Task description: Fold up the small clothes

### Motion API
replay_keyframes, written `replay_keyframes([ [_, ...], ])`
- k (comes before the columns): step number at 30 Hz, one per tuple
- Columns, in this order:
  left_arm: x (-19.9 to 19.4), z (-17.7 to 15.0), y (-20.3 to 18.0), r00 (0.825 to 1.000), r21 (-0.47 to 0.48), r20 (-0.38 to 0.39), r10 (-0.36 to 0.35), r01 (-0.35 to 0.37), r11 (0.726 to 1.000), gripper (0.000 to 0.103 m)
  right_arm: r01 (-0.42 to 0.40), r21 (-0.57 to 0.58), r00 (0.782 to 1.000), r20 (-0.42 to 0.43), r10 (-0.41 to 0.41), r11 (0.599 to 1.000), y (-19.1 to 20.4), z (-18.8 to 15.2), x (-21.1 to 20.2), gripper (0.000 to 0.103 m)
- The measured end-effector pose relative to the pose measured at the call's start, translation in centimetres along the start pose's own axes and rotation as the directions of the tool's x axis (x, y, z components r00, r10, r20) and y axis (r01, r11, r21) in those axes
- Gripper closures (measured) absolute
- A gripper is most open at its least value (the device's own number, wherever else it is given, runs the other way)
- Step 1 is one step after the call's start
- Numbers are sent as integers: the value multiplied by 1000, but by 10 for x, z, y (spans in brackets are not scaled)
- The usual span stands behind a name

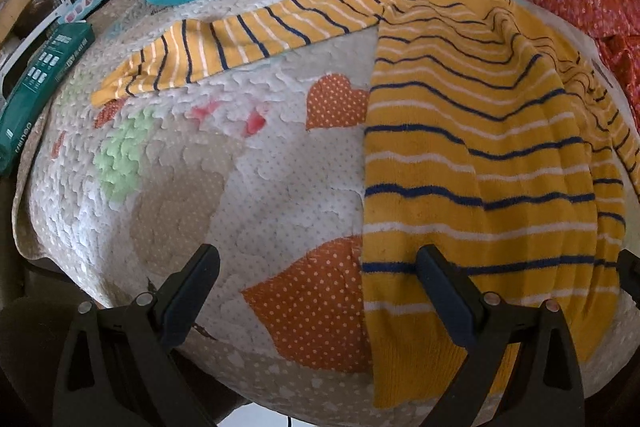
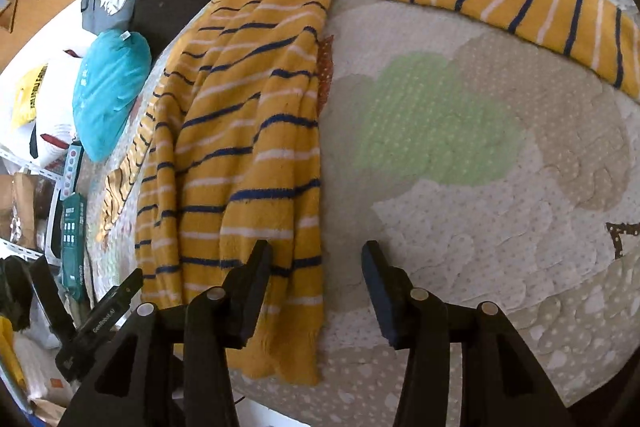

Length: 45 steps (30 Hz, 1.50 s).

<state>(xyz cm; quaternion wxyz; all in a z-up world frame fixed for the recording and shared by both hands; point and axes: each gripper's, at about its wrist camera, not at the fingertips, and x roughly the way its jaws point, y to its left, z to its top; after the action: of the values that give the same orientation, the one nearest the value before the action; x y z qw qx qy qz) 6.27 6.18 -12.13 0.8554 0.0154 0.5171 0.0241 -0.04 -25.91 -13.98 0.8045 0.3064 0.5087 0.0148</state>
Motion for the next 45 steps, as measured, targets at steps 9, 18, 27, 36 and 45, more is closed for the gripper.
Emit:
replay_keyframes([
  [9, 9, 1, 1, 999, -25, -39, -21, 20, 999, 4, 4, -12, 1000, 7, -3, 1000, -1, -4, 2, 46],
  [18, 14, 2, 2, 998, -33, -56, -35, 33, 999, 4, 61, -91, 998, 33, -58, 994, 15, -11, 7, 38],
  [27, 14, 2, 3, 997, -43, -61, -45, 42, 998, 4, 112, -145, 993, 39, -108, 983, 25, -21, 9, 38],
  [36, 16, 2, 8, 995, -66, -75, -63, 58, 996, 4, 171, -190, 985, 39, -166, 967, 36, -26, 11, 51],
  [45, 17, 2, 10, 994, -84, -84, -73, 66, 994, 4, 75, -160, 996, -37, -82, 984, 31, -19, 3, 94],
])
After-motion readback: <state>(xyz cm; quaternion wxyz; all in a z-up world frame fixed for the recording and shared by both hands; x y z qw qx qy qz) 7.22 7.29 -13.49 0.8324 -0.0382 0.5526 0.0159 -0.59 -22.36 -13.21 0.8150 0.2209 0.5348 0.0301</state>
